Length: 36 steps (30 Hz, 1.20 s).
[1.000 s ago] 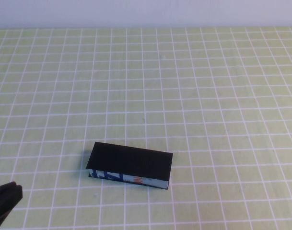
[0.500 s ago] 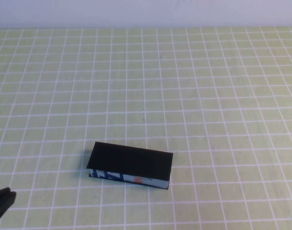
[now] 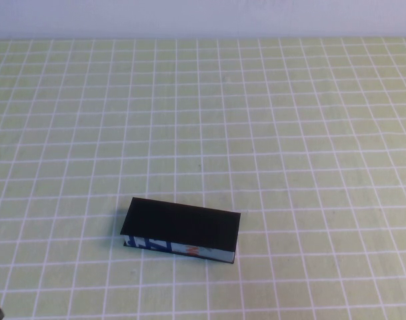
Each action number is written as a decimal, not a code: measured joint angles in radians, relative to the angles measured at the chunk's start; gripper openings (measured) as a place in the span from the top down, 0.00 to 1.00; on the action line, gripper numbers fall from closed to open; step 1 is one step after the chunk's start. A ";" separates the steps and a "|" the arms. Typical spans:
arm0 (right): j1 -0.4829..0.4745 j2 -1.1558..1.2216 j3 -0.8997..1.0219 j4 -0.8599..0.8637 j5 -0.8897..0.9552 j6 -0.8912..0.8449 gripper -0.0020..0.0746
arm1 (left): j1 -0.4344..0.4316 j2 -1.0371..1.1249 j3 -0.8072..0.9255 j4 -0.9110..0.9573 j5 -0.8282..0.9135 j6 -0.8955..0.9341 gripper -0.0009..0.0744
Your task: Return glasses to glasses case
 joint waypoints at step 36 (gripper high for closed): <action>0.000 0.000 0.000 0.098 0.000 0.000 1.00 | 0.156 -0.278 0.274 -0.139 0.258 -0.099 0.99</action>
